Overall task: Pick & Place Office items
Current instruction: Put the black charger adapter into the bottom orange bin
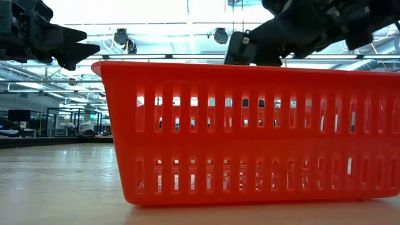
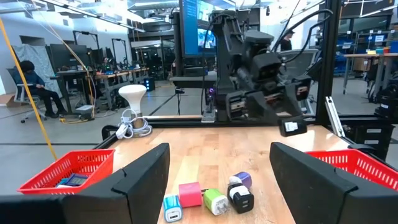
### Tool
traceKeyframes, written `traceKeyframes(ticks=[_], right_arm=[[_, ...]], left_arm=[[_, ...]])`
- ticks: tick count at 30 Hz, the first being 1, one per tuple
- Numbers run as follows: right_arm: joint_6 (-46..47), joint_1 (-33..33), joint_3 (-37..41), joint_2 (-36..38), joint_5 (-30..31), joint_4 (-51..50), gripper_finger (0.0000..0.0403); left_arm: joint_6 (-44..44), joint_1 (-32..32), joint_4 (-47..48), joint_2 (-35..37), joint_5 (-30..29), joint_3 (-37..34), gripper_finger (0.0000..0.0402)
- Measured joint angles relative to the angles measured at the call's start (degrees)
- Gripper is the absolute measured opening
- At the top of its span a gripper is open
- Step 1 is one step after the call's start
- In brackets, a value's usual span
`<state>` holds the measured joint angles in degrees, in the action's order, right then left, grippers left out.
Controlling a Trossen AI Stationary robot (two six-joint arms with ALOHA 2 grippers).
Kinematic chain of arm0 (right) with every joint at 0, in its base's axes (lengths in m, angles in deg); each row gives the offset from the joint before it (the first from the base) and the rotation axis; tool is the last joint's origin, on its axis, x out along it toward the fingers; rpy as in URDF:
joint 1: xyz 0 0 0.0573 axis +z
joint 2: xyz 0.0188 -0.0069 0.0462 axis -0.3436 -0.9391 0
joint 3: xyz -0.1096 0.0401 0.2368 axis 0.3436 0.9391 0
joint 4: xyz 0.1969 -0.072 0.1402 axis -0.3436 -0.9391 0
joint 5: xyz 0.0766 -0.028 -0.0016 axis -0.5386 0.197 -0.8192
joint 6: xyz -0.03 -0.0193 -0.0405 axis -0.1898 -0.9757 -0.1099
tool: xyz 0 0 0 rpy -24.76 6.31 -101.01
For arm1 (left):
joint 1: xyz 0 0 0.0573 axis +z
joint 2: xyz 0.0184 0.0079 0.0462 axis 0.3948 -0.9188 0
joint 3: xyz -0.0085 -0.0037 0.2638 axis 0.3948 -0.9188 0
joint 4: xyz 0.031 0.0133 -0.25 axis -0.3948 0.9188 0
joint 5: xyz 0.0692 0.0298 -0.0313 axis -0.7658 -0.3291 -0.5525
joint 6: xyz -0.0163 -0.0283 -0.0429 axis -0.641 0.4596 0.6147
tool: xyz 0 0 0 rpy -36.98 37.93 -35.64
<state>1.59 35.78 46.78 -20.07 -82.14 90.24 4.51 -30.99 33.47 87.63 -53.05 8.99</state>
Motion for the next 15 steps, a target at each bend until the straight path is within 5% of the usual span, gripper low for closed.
traceKeyframes(ticks=[15], right_arm=[[6.5,17.4,-1.9,-5.0,17.2,4.5,0.0168]], left_arm=[[0.0,0.0,0.0,0.0,0.0,0.0,0.0273]])
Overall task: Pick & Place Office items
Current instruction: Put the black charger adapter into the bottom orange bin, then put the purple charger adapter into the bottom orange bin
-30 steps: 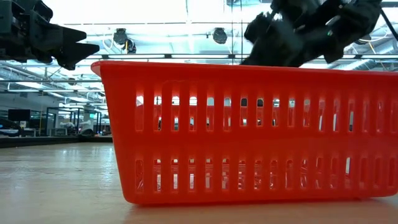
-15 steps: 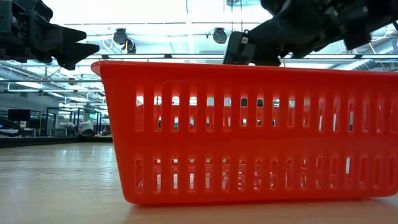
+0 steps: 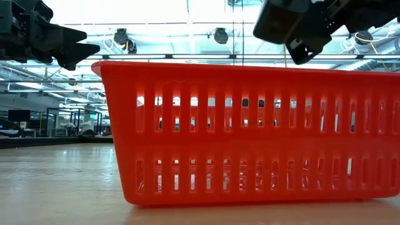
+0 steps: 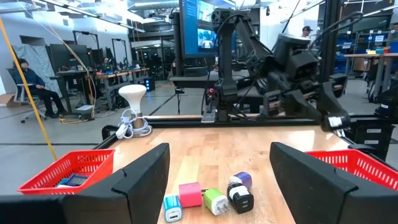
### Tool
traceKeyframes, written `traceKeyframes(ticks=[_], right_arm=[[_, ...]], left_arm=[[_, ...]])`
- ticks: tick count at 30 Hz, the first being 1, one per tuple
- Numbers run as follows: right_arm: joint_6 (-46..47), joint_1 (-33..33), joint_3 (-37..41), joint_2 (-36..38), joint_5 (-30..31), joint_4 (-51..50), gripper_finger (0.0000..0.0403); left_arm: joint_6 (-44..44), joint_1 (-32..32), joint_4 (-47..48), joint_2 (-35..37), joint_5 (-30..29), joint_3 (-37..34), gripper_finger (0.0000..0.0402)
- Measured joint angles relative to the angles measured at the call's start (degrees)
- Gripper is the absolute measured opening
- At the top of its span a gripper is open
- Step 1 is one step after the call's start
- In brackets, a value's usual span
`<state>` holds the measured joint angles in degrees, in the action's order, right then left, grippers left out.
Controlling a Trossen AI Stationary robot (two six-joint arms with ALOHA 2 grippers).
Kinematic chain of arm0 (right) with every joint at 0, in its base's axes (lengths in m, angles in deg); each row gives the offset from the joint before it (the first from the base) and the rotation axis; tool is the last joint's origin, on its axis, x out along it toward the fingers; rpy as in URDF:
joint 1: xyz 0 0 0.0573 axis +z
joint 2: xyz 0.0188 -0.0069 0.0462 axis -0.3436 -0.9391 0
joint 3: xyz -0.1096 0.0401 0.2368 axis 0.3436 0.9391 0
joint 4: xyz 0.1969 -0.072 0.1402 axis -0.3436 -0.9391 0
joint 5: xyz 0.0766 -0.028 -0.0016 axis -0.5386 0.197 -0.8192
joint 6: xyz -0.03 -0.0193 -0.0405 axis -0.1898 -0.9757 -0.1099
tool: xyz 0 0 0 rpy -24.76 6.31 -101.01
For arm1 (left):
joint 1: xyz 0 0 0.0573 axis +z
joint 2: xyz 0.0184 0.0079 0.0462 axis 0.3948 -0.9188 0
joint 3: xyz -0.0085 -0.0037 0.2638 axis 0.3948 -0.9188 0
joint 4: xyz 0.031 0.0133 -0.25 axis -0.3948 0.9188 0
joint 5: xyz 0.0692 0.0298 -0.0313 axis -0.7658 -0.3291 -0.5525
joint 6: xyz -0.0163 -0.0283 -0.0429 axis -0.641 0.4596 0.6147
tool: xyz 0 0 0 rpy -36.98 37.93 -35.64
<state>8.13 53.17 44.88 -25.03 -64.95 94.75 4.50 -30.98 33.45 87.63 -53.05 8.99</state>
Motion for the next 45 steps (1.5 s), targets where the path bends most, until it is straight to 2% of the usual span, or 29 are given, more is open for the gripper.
traceKeyframes(ticks=[4,10,12,17,24,36,45], right_arm=[[0.6,0.9,-5.8,-3.6,1.0,-7.5,0.0167],[1.6,1.2,-16.1,-8.7,0.9,-26.4,0.0167],[3.1,1.2,-17.7,-9.9,1.0,-28.8,0.0167],[5.1,1.2,-18.2,-12.0,0.4,-29.8,0.0167],[7.2,1.2,-18.2,-12.3,-3.6,-29.8,0.0168],[8.3,1.2,-18.2,-12.1,-3.8,-29.8,0.0229],[6.6,1.0,-18.1,-10.1,-3.8,-29.7,0.0227]], left_arm=[[0.0,0.0,0.0,0.0,0.0,0.0,0.0273],[0.0,0.0,0.0,0.0,0.0,0.0,0.0274],[0.0,0.0,0.0,0.0,0.0,0.0,0.0273],[0.0,0.0,0.0,0.0,0.0,0.0,0.0274],[0.0,0.0,0.0,0.0,0.0,0.0,0.0274],[0.0,0.0,0.0,0.0,0.0,0.0,0.0274],[0.0,0.0,0.0,0.0,0.0,0.0,0.0274]])
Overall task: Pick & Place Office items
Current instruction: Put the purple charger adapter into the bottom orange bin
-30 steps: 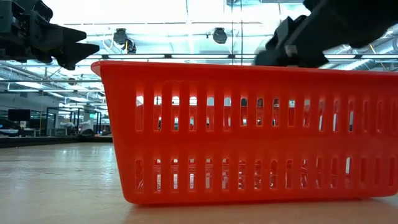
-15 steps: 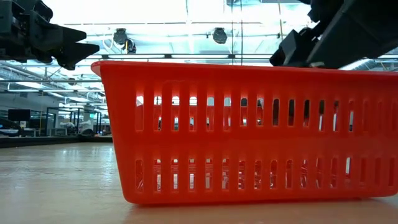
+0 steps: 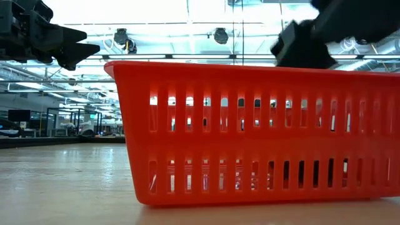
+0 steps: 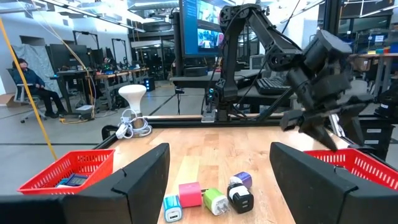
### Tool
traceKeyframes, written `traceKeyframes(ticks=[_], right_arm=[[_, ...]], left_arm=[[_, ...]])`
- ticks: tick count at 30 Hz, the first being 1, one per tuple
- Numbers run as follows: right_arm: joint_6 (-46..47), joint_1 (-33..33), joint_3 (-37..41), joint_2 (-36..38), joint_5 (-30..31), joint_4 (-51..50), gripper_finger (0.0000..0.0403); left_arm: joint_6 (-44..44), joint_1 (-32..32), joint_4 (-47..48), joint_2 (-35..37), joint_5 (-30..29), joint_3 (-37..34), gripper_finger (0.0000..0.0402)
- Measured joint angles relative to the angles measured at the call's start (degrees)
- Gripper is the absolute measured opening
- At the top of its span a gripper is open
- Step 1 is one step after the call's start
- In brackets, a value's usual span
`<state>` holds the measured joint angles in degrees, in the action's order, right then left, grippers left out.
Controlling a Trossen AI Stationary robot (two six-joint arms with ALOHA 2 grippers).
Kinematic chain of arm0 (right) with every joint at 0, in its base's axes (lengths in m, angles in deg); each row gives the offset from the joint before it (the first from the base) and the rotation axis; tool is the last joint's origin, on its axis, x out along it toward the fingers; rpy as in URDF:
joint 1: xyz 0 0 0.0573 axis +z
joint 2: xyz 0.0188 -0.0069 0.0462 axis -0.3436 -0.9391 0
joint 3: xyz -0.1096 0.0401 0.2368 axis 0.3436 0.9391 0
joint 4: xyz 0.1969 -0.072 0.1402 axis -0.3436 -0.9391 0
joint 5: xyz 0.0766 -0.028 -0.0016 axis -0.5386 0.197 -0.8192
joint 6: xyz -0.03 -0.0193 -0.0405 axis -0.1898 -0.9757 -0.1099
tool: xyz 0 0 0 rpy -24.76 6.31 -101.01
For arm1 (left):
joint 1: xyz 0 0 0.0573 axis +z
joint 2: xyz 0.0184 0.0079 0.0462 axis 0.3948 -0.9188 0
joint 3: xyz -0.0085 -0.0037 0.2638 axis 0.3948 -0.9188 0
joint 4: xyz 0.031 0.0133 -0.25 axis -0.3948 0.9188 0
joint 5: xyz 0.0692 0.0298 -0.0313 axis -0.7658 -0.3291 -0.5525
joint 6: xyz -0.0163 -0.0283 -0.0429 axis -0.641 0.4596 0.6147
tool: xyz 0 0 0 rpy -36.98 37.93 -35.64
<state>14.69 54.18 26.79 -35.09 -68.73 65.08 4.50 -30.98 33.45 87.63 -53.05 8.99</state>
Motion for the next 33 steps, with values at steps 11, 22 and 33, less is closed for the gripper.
traceKeyframes(ticks=[11,22,33], right_arm=[[-4.6,-3.1,0.0,4.3,12.5,-0.3,0.0222],[5.0,-12.8,0.0,3.9,19.7,-10.3,0.0222],[7.6,-23.5,0.0,0.5,9.1,-13.0,0.0222]], left_arm=[[0.0,0.0,0.0,0.0,0.0,0.0,0.0274],[0.0,0.0,0.0,0.0,0.0,0.0,0.0274],[0.0,0.0,0.0,0.0,0.0,0.0,0.0274]])
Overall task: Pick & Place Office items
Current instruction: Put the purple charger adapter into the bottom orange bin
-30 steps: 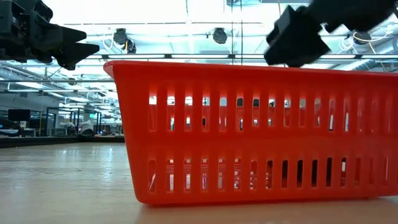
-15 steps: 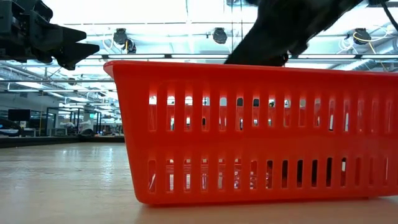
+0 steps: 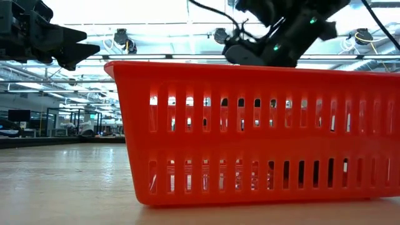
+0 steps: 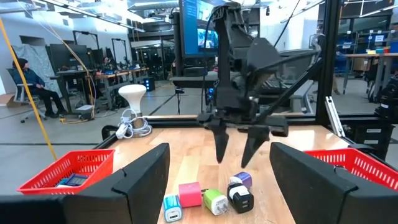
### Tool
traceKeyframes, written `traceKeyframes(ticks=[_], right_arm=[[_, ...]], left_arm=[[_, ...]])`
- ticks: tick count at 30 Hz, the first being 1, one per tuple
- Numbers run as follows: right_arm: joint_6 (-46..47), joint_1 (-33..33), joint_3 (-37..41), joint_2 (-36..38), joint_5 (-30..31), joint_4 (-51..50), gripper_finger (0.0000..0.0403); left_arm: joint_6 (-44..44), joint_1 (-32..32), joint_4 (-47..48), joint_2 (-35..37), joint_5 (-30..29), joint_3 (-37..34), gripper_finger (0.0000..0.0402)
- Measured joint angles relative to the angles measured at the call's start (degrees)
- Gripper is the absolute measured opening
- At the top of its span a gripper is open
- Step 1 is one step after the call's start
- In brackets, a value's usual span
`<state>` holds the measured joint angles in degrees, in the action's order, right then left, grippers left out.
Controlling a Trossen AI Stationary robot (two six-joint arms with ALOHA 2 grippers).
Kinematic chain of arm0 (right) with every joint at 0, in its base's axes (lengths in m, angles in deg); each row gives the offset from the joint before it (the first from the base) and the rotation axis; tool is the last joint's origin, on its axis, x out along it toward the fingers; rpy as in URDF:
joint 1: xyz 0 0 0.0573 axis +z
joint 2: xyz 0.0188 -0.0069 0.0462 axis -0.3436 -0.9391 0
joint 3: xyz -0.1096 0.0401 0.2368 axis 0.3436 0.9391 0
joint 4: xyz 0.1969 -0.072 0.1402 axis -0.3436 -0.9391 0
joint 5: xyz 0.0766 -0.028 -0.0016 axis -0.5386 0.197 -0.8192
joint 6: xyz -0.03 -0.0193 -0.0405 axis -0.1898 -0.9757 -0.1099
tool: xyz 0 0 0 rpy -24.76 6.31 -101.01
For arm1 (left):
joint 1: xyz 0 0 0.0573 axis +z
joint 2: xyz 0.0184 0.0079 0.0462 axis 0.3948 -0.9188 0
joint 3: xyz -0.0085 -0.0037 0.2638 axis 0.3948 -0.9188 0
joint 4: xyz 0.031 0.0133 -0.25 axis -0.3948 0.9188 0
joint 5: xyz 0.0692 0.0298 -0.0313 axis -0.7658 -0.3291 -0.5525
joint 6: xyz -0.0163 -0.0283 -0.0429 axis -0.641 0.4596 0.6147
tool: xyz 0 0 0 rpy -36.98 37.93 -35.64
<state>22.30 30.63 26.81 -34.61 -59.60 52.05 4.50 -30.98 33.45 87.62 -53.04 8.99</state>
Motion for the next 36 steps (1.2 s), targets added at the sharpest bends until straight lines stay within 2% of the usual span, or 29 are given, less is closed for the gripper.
traceKeyframes(ticks=[8,20,32,36], right_arm=[[-0.2,-0.5,0.0,-3.7,-4.6,1.9,0.0221],[0.3,-0.5,0.2,-5.8,-4.1,1.9,0.0218],[-4.0,-0.5,0.2,-5.8,-4.5,1.0,0.0129],[-6.1,-0.4,0.2,-5.8,-5.1,1.0,0.0124]], left_arm=[[0.0,0.0,0.1,0.0,0.0,0.0,0.0274],[0.0,0.0,-0.1,0.0,0.0,0.0,0.0274],[0.0,0.0,0.0,0.0,0.0,0.0,0.0274],[0.0,0.0,0.0,0.0,0.0,0.0,0.0274]])
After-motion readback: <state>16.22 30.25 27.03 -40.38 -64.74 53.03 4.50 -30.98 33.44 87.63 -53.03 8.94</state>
